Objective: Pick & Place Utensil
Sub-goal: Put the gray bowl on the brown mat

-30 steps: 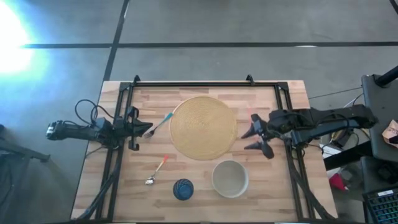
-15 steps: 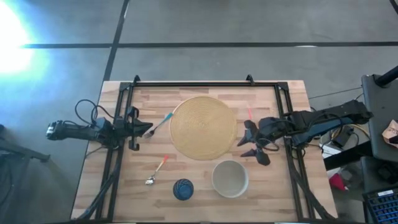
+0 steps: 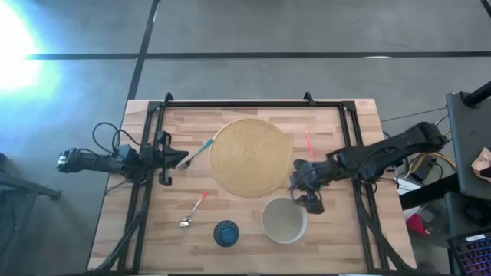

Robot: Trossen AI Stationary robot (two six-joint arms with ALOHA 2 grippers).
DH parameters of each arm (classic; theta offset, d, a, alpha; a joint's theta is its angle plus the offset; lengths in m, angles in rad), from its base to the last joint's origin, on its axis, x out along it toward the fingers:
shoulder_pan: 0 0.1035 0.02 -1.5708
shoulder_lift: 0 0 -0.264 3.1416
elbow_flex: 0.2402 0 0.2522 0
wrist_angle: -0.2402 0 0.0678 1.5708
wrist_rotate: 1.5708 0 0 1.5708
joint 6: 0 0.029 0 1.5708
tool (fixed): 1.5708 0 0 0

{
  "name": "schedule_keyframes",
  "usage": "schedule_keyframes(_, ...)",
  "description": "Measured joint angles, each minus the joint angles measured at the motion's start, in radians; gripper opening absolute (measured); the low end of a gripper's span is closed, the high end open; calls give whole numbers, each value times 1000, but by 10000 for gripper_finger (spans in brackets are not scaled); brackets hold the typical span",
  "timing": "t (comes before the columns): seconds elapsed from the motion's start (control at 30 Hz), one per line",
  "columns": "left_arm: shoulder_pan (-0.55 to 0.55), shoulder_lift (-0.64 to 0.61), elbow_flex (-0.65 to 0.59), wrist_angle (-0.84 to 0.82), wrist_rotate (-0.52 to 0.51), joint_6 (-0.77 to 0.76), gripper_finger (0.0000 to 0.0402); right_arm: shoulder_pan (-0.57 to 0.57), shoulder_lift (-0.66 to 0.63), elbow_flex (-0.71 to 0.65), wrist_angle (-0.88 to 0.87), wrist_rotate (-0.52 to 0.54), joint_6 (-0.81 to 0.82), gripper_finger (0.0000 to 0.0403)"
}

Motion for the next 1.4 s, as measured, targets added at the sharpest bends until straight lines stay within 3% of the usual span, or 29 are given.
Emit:
schedule_keyframes(1.07,0,1,0,0,-41,0,3,6,299,8,31,101,-60,226)
schedule_keyframes(1.4,0,1,0,0,-45,0,3,6,304,7,47,105,-50,205)
